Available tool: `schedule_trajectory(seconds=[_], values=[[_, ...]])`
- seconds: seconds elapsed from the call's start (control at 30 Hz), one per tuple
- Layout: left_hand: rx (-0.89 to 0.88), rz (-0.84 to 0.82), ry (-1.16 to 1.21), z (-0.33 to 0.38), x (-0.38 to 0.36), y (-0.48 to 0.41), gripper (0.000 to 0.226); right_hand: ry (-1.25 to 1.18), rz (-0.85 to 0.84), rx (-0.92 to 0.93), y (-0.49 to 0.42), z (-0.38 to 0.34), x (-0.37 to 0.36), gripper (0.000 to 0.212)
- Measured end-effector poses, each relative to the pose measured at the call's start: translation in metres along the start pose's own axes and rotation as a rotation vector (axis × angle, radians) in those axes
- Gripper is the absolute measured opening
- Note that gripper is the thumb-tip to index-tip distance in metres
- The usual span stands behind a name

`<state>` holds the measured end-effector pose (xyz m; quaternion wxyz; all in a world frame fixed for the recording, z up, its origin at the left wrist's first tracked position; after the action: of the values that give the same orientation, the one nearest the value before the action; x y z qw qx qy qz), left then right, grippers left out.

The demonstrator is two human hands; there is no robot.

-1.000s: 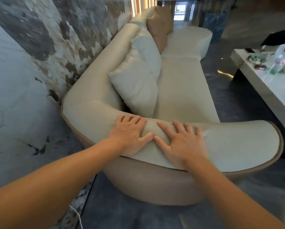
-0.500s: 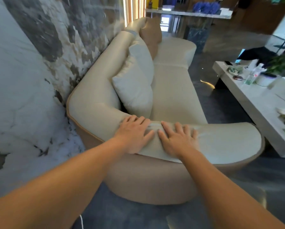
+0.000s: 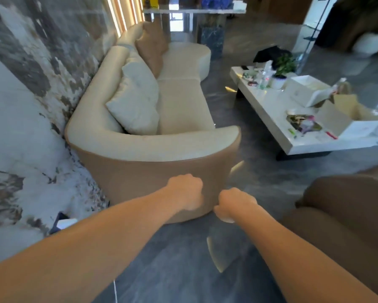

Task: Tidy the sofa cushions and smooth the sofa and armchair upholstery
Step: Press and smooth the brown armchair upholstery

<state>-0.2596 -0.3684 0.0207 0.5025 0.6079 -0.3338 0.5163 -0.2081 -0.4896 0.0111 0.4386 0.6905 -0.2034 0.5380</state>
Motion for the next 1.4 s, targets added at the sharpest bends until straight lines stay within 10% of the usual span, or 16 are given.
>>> schedule_trajectory(seconds=[0.33, 0.53, 0.63, 1.2, 1.4], values=[[-0.199, 0.021, 0.004, 0.244, 0.122, 0.182, 0.041, -0.163, 0.372, -0.014, 0.305, 0.150, 0.102, 0.033], [-0.370, 0.088, 0.055, 0.349, 0.182, 0.255, 0.022, -0.238, 0.321, -0.293, 0.457, 0.285, 0.089, 0.036], [-0.537, 0.016, 0.027, 0.393, 0.165, 0.269, 0.050, -0.370, 0.239, -0.470, 0.510, 0.327, 0.038, 0.049], [-1.139, -0.136, -0.111, 0.487, 0.088, 0.227, 0.099, -0.353, 0.551, -0.865, 0.596, 0.359, -0.062, 0.066], [-1.123, 0.043, -0.051, 0.513, 0.085, 0.257, 0.104, -0.325, 0.636, -0.814, 0.632, 0.391, -0.058, 0.061]])
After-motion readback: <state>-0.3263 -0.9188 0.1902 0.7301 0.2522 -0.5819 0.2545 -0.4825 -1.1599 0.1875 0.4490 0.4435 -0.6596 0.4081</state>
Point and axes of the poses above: each hand's wrist, its own y-axis away from the middle knuckle, its own x-axis out of the back of the hand, z = x × y, the point moved 3 cm from there along -y, towards the middle knuckle, and after that the axes turned 9 degrees about z, right-handed, at the moved point
